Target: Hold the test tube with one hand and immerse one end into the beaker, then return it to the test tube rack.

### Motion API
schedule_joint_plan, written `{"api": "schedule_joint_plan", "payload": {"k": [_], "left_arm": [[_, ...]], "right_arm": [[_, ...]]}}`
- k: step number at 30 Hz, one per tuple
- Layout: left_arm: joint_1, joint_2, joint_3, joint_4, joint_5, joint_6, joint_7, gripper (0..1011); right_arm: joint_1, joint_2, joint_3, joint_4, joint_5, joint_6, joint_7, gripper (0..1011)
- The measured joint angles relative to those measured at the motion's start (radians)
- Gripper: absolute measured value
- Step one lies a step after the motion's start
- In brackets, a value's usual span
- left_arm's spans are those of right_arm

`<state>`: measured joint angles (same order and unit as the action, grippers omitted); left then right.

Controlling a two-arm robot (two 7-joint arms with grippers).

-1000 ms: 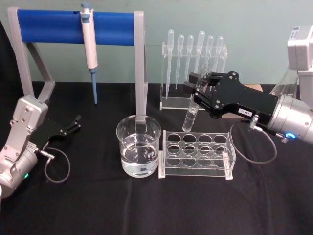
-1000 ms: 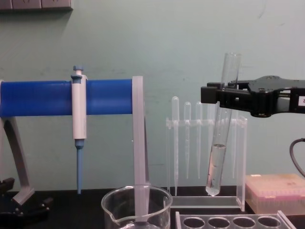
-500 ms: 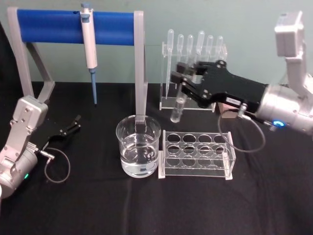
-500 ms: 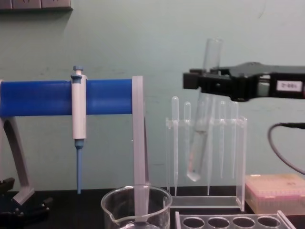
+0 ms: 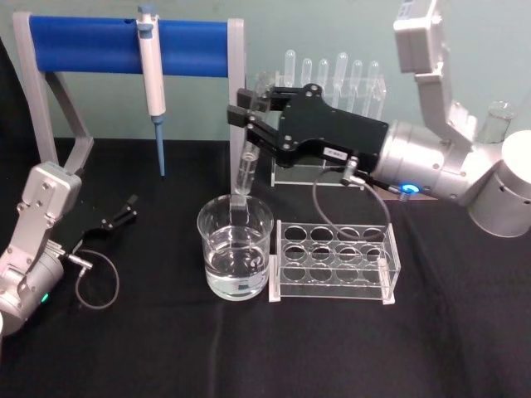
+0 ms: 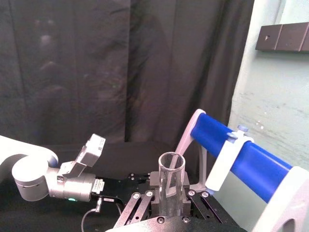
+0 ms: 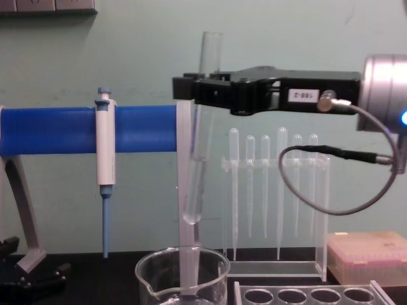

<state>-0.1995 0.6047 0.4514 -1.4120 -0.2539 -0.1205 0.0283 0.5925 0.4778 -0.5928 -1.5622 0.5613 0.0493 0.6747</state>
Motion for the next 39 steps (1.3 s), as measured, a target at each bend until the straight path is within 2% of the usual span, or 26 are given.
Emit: {"api": "schedule_joint_plan", "payload": {"k": [7,18,39], "left_arm": [[0.0,0.0,0.0,0.0,0.0,0.0,0.0,1000],[0.0,0.0,0.0,0.0,0.0,0.0,0.0,1000],[0.0,0.0,0.0,0.0,0.0,0.0,0.0,1000]], "right_arm": [[0.007,-0.027,-0.034,0.046,-0.013,-0.02,0.007,225],[-0.015,-0.045,-0.059,0.091,-0.05,-0.056,0.006,225],[-0.053,-0.084,-0.067,0.191,-0.111,-0.109,0.01,226]]}}
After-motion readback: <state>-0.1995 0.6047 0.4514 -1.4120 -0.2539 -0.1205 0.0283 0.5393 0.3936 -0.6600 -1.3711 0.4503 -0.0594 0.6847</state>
